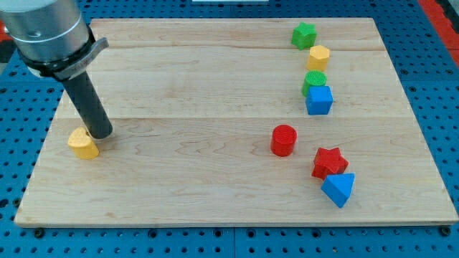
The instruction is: Move your arm to the right center of the board
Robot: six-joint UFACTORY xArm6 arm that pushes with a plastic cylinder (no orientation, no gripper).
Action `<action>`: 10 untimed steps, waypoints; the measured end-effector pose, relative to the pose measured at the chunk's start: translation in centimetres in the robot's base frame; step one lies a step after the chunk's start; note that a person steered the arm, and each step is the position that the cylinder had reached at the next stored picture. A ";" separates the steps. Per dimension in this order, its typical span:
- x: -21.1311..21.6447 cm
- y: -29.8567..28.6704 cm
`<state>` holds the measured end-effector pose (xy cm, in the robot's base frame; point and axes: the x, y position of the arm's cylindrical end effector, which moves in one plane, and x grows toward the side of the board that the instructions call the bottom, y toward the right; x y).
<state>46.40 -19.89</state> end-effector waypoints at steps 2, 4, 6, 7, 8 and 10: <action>3.3 -2.7; -2.9 6.8; -4.2 24.8; -1.8 34.0; 1.6 38.6; -8.9 45.7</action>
<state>37.47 25.78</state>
